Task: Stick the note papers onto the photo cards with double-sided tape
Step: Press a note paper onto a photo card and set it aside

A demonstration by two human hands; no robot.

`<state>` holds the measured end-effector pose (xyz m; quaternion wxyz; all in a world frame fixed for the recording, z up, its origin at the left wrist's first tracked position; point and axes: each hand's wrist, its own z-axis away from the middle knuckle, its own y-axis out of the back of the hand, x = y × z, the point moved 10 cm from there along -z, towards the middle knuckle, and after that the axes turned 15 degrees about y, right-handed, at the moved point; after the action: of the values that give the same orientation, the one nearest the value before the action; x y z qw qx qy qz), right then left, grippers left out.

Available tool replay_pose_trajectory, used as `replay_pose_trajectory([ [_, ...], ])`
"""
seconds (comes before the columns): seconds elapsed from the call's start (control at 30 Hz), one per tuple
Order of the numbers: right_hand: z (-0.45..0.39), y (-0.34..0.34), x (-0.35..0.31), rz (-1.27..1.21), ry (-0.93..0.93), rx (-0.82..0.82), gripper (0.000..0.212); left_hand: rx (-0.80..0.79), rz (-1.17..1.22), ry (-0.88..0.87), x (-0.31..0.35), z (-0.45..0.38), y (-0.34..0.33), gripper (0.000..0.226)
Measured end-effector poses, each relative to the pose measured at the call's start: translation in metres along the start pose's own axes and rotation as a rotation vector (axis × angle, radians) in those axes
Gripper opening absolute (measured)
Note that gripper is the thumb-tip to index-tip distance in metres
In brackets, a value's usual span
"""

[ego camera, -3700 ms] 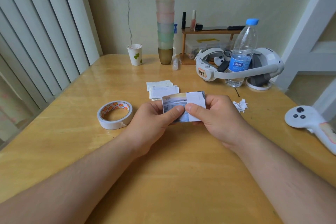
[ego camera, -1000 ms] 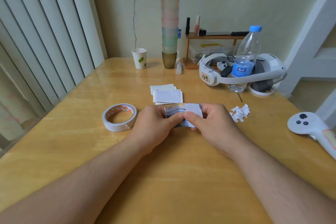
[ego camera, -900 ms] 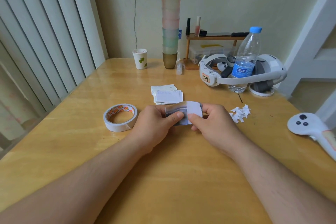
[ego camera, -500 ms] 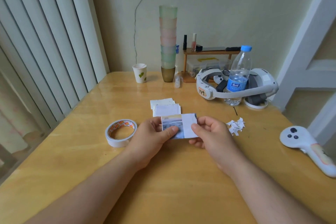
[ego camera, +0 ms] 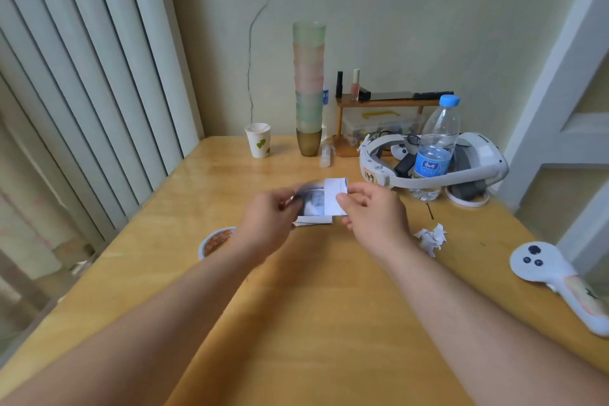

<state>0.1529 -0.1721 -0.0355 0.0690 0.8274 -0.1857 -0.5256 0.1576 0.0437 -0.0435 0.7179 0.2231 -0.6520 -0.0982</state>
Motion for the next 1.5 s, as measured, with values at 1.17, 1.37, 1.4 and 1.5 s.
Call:
replay_pose_trajectory([
  [1.17,-0.039,-0.07,0.037,0.532,0.17,-0.261,0.023,-0.061,-0.704,-0.032,-0.014,-0.05,0.006,0.027],
  [1.37,0.023,-0.089,-0.001,0.295,0.274,-0.382,0.015,-0.11,-0.597,-0.111,-0.031,0.007,0.068,0.039],
  [1.4,0.035,-0.094,-0.004,0.27,0.265,-0.448,0.016,-0.143,-0.621,-0.074,-0.043,0.015,0.074,0.049],
  [1.5,0.058,-0.102,-0.015,0.249,0.245,-0.56,0.022,-0.227,-0.724,0.011,-0.078,0.036,0.082,0.074],
])
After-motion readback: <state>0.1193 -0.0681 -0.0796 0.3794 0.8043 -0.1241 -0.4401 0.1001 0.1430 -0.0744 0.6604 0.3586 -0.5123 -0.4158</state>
